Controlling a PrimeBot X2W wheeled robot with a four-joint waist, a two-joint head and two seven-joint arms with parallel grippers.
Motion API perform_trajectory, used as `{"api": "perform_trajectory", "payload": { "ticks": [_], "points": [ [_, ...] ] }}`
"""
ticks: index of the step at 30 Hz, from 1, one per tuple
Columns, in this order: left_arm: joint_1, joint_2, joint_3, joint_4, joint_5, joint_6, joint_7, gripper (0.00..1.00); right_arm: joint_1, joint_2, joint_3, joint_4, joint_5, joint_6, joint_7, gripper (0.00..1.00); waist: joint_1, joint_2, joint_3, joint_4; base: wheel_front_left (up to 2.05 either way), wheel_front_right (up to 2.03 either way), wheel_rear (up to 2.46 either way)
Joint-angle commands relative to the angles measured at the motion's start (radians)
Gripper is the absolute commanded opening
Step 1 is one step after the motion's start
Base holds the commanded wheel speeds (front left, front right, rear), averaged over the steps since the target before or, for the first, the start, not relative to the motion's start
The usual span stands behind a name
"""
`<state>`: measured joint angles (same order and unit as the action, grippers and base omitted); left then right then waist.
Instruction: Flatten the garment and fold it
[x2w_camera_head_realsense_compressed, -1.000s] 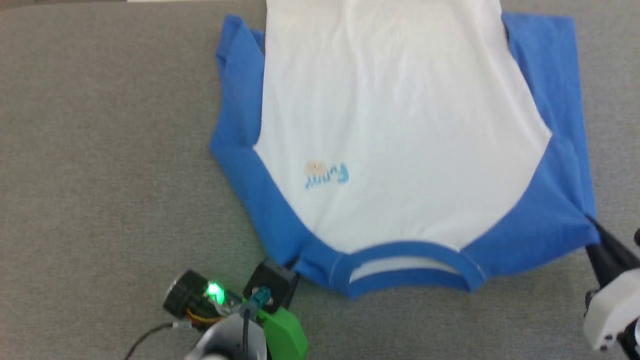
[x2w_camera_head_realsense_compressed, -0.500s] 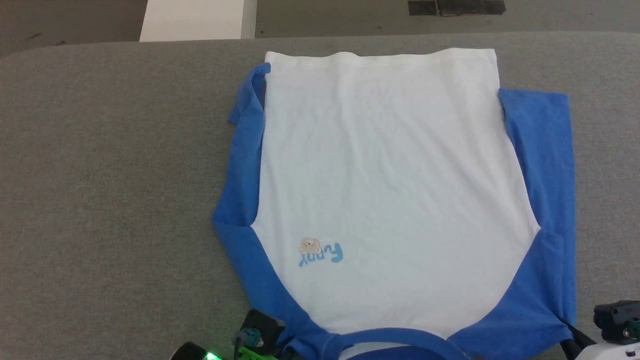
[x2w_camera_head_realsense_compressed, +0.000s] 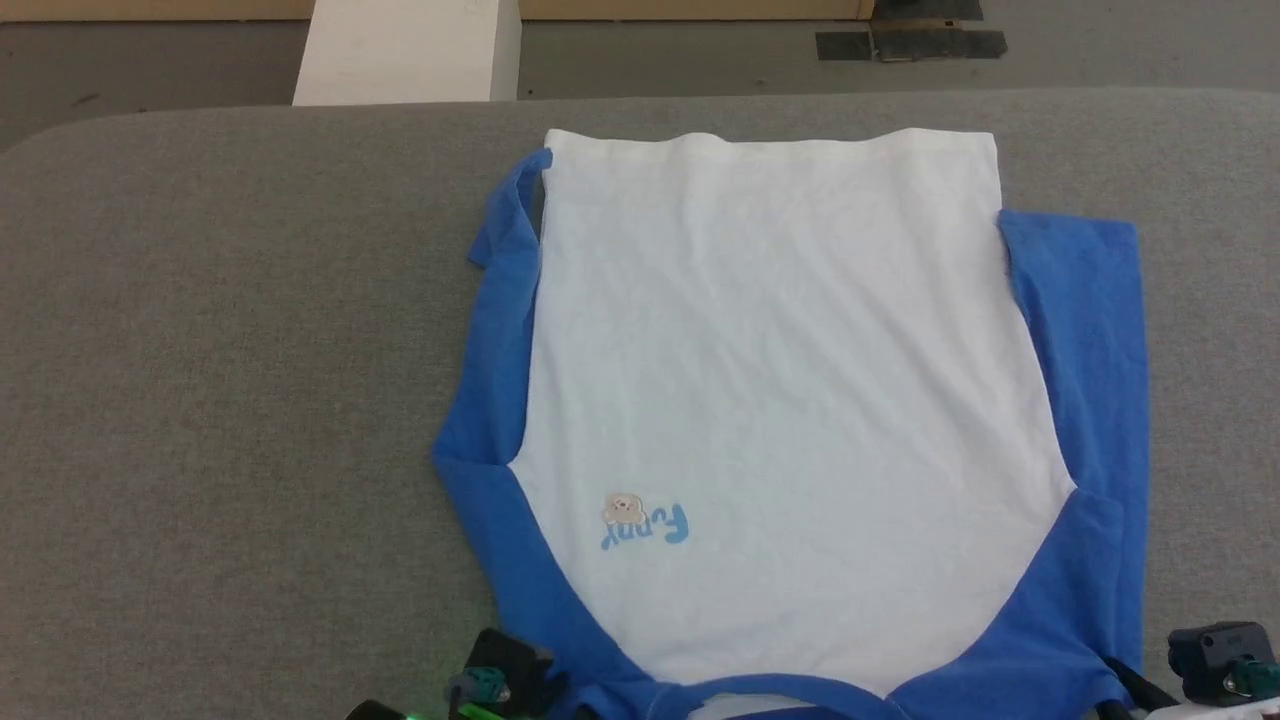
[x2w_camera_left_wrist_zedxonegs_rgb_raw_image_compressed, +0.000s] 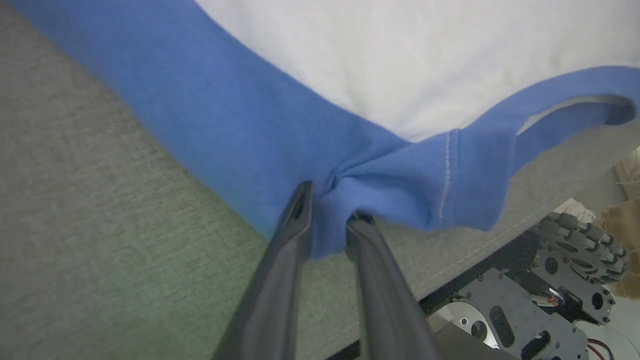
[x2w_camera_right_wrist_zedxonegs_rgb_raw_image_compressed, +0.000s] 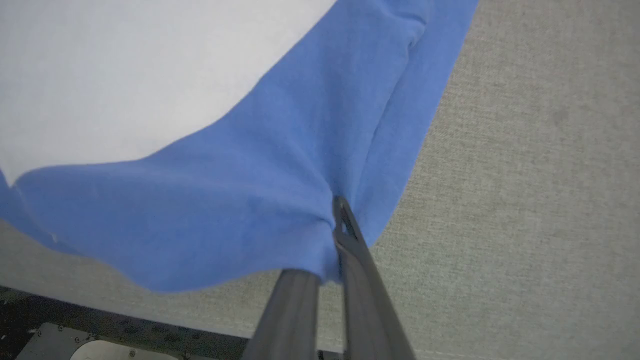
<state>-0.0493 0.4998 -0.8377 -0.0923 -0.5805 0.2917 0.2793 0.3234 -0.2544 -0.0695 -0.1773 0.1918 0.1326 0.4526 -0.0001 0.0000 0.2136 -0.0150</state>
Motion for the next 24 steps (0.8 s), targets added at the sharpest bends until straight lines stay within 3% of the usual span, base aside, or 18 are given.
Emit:
{"api": "perform_trajectory", "payload": {
  "ticks": [1, 8, 18, 22, 24],
  "points": [
    [0.015, 0.002, 0.011, 0.009, 0.015, 0.011, -0.013, 1.00, -0.007, 0.001, 0.004, -0.005, -0.004, -0.002, -0.008, 1.00, 0.0001, 0.0000, -0.008, 0.001, 0.00, 0.00, 0.00],
    [0.054, 0.034, 0.052, -0.080, 0.017, 0.054, -0.066, 1.00, -0.004, 0.009, -0.041, -0.086, 0.059, -0.002, 0.001, 1.00, 0.0001, 0.0000, -0.036, 0.000, 0.00, 0.00, 0.00],
    [0.167, 0.131, 0.212, -0.336, -0.036, 0.172, -0.135, 1.00, 0.047, 0.066, -0.195, -0.288, 0.148, -0.002, 0.084, 1.00, 0.0001, 0.0000, -0.067, 0.003, 0.00, 0.00, 0.00],
    [0.145, 0.114, 0.326, -0.374, 0.021, 0.257, -0.275, 1.00, -0.012, 0.120, -0.256, -0.352, 0.111, -0.002, 0.026, 1.00, 0.0001, 0.0000, -0.069, -0.005, 0.00, 0.00, 0.00],
    [0.135, 0.089, 0.347, -0.370, 0.042, 0.274, -0.340, 1.00, -0.039, 0.124, -0.243, -0.358, 0.079, -0.002, -0.019, 1.00, 0.0001, 0.0000, -0.076, -0.011, 0.00, 0.00, 0.00]
  ]
}}
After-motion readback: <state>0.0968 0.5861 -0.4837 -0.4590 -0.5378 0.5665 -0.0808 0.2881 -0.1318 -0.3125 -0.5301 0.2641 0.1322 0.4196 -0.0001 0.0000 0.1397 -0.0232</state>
